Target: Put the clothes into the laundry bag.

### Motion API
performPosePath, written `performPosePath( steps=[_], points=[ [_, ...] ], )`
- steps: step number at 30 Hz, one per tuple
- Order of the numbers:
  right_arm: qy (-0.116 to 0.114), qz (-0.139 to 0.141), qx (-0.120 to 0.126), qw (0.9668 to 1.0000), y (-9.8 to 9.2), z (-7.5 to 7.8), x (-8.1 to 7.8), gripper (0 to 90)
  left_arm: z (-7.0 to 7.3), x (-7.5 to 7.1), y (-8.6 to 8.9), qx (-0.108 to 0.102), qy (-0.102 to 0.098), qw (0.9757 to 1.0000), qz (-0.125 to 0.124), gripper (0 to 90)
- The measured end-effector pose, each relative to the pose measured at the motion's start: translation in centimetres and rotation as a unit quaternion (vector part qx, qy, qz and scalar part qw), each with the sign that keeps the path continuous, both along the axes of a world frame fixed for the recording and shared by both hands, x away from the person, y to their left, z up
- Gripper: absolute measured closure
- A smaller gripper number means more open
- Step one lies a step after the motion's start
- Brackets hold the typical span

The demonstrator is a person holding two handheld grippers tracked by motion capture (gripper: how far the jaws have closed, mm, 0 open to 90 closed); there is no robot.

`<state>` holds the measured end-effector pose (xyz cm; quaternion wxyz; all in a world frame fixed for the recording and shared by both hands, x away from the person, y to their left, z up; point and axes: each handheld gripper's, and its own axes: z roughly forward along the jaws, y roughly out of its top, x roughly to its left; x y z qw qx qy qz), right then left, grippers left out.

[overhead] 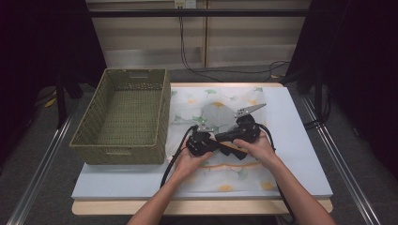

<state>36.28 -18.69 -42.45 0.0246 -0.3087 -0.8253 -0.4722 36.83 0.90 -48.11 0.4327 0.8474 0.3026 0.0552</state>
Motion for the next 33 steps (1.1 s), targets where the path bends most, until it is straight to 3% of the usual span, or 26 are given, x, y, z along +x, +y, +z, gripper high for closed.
performPosePath(
  steps=[4,7,15,23,25,27,30,33],
  points=[
    [0.005,-0.001,0.009,0.9999,-0.1,0.1,0.1,89.3,0.0,0.4,-0.3,0.002,-0.007,0.9997,0.024,82.3],
    [0.007,-0.001,0.008,0.9999,-0.1,0.2,0.0,89.3,-0.2,0.7,-0.5,-0.01,-0.006,0.9994,0.033,82.0],
    [0.014,-0.002,0.009,0.9999,-0.6,-0.7,0.0,89.3,0.0,-0.3,0.2,0.026,-0.013,0.9996,-0.008,71.9],
    [0.013,-0.003,0.007,0.9999,-0.8,-0.9,-0.1,89.1,1.1,-2.4,1.8,0.039,-0.017,0.9982,-0.042,64.5],
    [0.013,-0.005,0.001,0.9999,-0.8,-1.0,-0.2,88.9,1.6,-2.8,2.4,0.046,-0.024,0.9976,-0.046,63.9],
    [0.015,-0.005,0.001,0.9999,-0.8,-1.1,-0.2,88.8,1.8,-3.2,3.0,0.037,-0.025,0.998,-0.046,62.4],
    [0.017,-0.002,-0.002,0.9999,-0.7,-1.1,-0.3,88.7,1.8,-3.5,3.9,0.04,-0.026,0.9979,-0.044,64.5],
    [0.015,0.002,-0.008,0.9999,-0.5,-1.1,-0.6,88.6,1.9,-3.8,4.5,0.061,-0.022,0.997,-0.041,68.1]
  ],
)
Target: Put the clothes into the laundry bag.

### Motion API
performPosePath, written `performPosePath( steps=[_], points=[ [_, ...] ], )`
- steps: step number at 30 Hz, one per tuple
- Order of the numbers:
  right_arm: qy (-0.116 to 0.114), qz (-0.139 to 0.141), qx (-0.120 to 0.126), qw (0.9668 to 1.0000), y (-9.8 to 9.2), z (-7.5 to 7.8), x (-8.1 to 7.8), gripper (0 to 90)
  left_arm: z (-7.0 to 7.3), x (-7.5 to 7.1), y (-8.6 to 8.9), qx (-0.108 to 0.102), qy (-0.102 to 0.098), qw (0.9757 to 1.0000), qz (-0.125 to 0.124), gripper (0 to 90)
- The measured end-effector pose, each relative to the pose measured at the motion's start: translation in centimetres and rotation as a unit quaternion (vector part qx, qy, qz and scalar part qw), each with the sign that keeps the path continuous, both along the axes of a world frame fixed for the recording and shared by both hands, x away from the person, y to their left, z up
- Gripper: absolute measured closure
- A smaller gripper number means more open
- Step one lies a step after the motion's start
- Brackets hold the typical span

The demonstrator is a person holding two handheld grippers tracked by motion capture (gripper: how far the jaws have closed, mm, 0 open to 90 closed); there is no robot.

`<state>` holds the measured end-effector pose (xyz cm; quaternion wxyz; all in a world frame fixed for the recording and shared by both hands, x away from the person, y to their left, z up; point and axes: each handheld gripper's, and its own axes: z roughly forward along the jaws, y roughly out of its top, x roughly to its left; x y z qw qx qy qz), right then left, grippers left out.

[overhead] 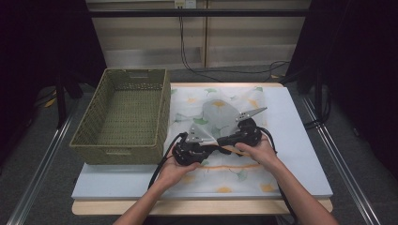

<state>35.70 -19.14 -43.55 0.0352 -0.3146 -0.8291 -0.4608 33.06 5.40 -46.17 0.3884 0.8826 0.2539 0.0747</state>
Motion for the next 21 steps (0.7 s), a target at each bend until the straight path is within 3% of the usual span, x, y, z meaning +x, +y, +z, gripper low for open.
performPosePath(
  steps=[3,5,8,10,13,16,19,21],
  points=[
    [0.001,0.002,-0.006,1.0,0.1,0.0,-0.1,88.6,0.5,-0.6,0.9,0.017,-0.006,0.9998,0.0,66.7],
    [0.005,0.004,-0.02,0.9998,0.0,-0.1,-0.2,88.6,0.7,-1.1,1.8,0.016,-0.012,0.9998,-0.005,66.6],
    [0.004,0.006,-0.025,0.9997,0.0,-0.4,-0.4,89.2,0.5,-1.7,3.0,0.017,-0.01,0.9998,0.0,67.8],
    [0.009,0.008,-0.02,0.9997,0.0,-0.9,-0.6,89.2,0.3,-2.0,3.7,0.032,-0.009,0.9994,0.007,69.9],
    [0.012,0.004,-0.039,0.9991,0.2,-1.7,-0.8,89.6,0.1,-2.2,4.6,0.035,-0.008,0.9993,0.005,68.2],
    [0.014,0.002,-0.035,0.9993,0.3,-2.1,-0.7,89.6,-0.2,-2.6,5.3,0.034,0.001,0.9993,0.017,66.3],
    [0.016,0.008,-0.038,0.9991,0.3,-2.3,-1.0,89.4,-0.4,-3.2,6.0,0.041,0.011,0.999,0.01,64.0],
    [0.016,0.011,-0.043,0.9989,0.2,-2.3,-1.2,89.4,-0.4,-3.8,6.3,0.047,0.004,0.9989,0.004,62.1]
  ],
)
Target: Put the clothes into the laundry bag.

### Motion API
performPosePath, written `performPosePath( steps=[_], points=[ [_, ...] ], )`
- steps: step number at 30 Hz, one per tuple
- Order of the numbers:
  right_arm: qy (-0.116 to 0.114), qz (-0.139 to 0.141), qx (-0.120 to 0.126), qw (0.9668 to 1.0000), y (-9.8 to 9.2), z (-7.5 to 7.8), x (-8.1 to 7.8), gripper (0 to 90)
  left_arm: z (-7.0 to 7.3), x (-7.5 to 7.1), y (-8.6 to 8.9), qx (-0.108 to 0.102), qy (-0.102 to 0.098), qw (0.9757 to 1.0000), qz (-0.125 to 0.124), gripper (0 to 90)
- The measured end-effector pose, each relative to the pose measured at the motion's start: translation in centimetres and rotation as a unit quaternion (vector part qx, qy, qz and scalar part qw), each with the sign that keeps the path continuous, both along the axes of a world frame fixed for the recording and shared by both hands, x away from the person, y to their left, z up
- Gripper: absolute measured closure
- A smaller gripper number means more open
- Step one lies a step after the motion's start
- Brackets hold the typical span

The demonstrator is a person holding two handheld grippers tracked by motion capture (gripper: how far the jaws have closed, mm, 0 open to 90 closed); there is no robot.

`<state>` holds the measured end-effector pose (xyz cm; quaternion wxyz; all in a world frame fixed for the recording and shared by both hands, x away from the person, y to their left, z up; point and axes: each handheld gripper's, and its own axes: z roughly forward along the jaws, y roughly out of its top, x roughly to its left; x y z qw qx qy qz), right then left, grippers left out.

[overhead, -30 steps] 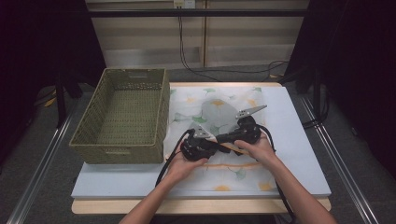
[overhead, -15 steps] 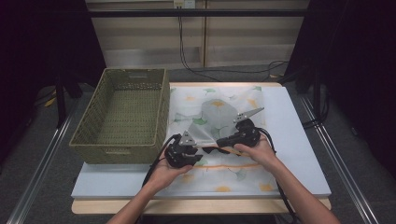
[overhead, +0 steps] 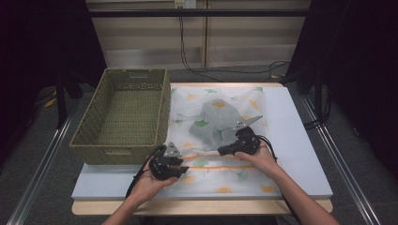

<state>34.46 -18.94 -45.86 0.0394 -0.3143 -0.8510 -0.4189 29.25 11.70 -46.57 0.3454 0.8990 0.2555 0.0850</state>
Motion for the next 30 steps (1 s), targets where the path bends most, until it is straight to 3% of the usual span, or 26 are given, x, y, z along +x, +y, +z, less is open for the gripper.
performPosePath(
  steps=[2,5,12,17,19,23,25,27,30],
  points=[
    [-0.001,-0.001,-0.004,1.0,0.0,-0.1,-0.3,89.3,-0.1,-0.4,0.4,-0.004,0.008,1.0,0.001,62.1],
    [-0.002,0.002,-0.014,0.9999,0.2,-0.5,-0.4,89.3,-0.4,-0.6,1.0,0.006,0.01,0.9999,-0.005,61.9],
    [-0.001,0.002,-0.027,0.9996,0.2,-1.6,-0.5,88.9,-0.3,-1.0,2.2,0.007,0.003,0.9999,0.006,61.1],
    [0.005,0.002,-0.037,0.9993,0.3,-2.0,-0.6,88.0,-0.2,-2.0,3.7,-0.003,0.009,0.9999,0.01,62.3],
    [0.003,0.006,-0.035,0.9994,0.4,-2.1,-0.6,88.4,-0.1,-2.2,4.5,0.008,-0.003,0.9998,0.021,65.9],
    [-0.002,0.02,-0.041,0.999,0.8,-1.6,-1.1,88.3,0.0,-2.0,5.6,-0.009,-0.001,0.9995,0.031,67.0],
    [-0.003,0.023,-0.046,0.9987,1.0,-1.7,-1.3,88.7,0.1,-2.0,5.9,-0.007,0.008,0.9994,0.033,67.0],
    [0.001,0.024,-0.047,0.9986,1.0,-1.8,-1.4,88.7,0.0,-2.3,6.1,-0.002,0.003,0.9993,0.036,67.2],
    [-0.004,0.025,-0.042,0.9988,0.9,-1.6,-1.6,89.2,0.0,-2.8,6.9,-0.012,0.013,0.9991,0.037,66.6]
  ],
)
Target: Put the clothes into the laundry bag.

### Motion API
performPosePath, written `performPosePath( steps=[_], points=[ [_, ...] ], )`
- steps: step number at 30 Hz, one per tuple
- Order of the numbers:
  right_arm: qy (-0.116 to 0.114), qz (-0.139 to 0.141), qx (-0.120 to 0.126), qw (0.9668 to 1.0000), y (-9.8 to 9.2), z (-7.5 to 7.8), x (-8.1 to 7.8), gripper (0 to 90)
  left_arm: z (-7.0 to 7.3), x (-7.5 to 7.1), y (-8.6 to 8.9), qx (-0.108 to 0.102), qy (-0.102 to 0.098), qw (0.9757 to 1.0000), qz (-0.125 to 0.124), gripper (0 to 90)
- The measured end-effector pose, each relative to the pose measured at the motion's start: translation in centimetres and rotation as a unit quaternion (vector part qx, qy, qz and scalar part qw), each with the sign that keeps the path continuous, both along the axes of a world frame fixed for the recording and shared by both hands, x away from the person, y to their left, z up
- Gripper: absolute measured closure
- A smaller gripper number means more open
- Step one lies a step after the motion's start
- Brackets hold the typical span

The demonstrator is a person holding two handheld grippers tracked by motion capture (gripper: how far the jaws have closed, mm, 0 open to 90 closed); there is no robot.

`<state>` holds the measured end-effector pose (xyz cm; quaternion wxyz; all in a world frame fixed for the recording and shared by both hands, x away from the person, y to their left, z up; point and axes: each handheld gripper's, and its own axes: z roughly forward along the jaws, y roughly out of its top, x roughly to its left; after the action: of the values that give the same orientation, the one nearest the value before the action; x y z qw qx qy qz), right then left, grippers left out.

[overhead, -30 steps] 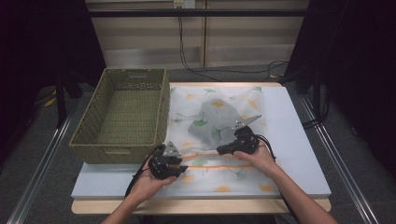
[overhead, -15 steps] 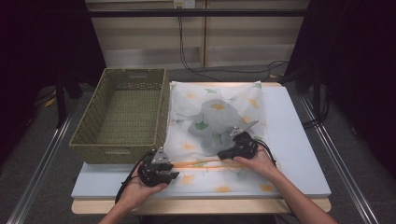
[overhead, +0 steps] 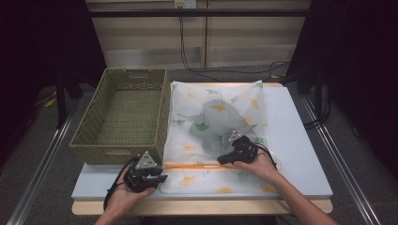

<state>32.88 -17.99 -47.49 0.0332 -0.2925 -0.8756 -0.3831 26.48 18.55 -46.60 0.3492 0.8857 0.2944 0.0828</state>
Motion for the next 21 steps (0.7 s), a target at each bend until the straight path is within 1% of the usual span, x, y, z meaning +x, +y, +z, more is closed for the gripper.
performPosePath(
  steps=[1,2,3,4,5,6,7,8,11,12,13,16,18,19,20,21],
  points=[
    [0.0,0.002,0.002,1.0,0.0,0.0,0.0,89.1,0.0,-0.1,0.3,-0.001,-0.003,1.0,0.009,66.6],
    [0.001,0.002,0.0,1.0,-0.1,0.0,0.0,88.8,-0.1,-0.1,0.5,-0.006,-0.002,0.9999,0.015,66.6],
    [0.002,0.002,0.001,1.0,-0.1,-0.1,0.1,88.2,-0.1,-0.1,0.8,-0.011,0.006,0.9997,0.019,66.6],
    [0.005,0.002,-0.004,1.0,-0.1,-0.3,0.1,87.0,-0.3,0.0,0.9,-0.015,0.008,0.9996,0.022,66.0],
    [0.003,0.001,-0.009,1.0,0.0,-0.4,0.0,86.3,-0.4,0.1,1.0,-0.02,0.012,0.9994,0.024,64.6],
    [-0.003,0.004,-0.006,1.0,0.0,-0.5,0.0,86.1,-0.6,0.2,1.0,-0.021,0.02,0.9993,0.023,64.1],
    [-0.003,0.005,-0.007,1.0,0.0,-0.5,0.0,85.6,-0.7,0.3,0.9,-0.022,0.021,0.9992,0.024,63.6],
    [-0.008,0.008,-0.008,0.9999,0.1,-0.5,0.0,84.4,-0.7,0.4,0.9,-0.022,0.023,0.9992,0.024,63.2],
    [-0.009,0.01,-0.009,0.9999,0.1,-0.4,-0.1,82.6,-0.7,0.6,0.8,-0.026,0.027,0.9989,0.029,58.9],
    [-0.008,0.01,-0.007,0.9999,0.1,-0.4,-0.1,82.1,-0.8,0.6,0.8,-0.026,0.025,0.999,0.027,57.7],
    [-0.007,0.009,-0.004,0.9999,0.1,-0.4,-0.1,81.6,-0.8,0.6,0.7,-0.031,0.028,0.9987,0.029,56.6],
    [-0.004,0.007,0.008,0.9999,0.0,-0.3,-0.2,80.0,-0.8,0.7,0.5,-0.026,0.027,0.9989,0.028,55.8],
    [-0.008,0.011,0.016,0.9998,0.0,-0.2,-0.2,79.8,-0.8,0.8,0.2,-0.027,0.025,0.9988,0.032,55.6],
    [-0.009,0.012,0.016,0.9998,0.1,-0.1,-0.2,79.0,-0.8,1.0,0.2,-0.027,0.024,0.9989,0.031,54.6],
    [-0.011,0.011,0.018,0.9997,0.1,0.0,-0.3,78.5,-0.8,1.0,0.0,-0.025,0.025,0.9987,0.036,53.0],
    [-0.015,0.011,0.022,0.9996,0.1,0.1,-0.2,78.4,-0.8,1.1,0.0,-0.024,0.022,0.9989,0.034,52.0]
  ],
)
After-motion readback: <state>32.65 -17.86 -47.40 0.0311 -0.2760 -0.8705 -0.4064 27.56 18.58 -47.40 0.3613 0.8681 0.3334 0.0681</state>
